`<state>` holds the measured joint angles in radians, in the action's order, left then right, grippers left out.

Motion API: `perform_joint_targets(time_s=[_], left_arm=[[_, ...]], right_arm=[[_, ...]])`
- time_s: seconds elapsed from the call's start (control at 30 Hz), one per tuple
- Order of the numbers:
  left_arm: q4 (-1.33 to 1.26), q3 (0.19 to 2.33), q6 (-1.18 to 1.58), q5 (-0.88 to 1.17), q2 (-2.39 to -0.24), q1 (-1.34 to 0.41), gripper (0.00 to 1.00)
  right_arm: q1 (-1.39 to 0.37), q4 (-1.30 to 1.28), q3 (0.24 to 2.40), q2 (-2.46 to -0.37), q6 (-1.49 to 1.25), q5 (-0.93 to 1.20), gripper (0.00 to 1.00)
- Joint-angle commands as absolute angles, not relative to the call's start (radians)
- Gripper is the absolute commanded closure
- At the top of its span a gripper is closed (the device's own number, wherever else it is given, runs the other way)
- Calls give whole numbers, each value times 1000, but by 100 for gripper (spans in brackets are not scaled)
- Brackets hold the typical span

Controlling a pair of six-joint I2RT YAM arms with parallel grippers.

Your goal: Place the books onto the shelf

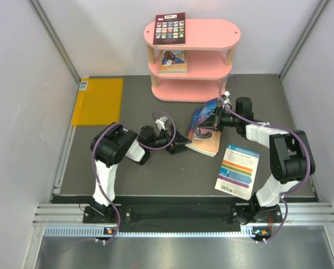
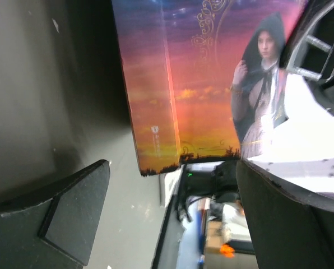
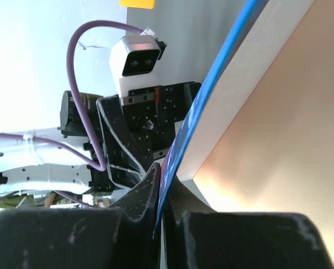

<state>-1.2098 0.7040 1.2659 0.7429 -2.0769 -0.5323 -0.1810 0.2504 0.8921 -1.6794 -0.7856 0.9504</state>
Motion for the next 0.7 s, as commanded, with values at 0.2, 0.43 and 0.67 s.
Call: perform_joint_targets(time_s=[0.2,0.43,0.67], left_arm=[[-1700,741,1434,726,-2195,-526,1],[-1700,749,1433,733,-2177,-492,1],[-1640,736,1390,796,-2112,-407,1]], right_arm=[[-187,293,936,-1603,-762,999,100],[-183,285,922,-1601,-752,1000,100],[-181,288,904,-1600,-747,999,100]])
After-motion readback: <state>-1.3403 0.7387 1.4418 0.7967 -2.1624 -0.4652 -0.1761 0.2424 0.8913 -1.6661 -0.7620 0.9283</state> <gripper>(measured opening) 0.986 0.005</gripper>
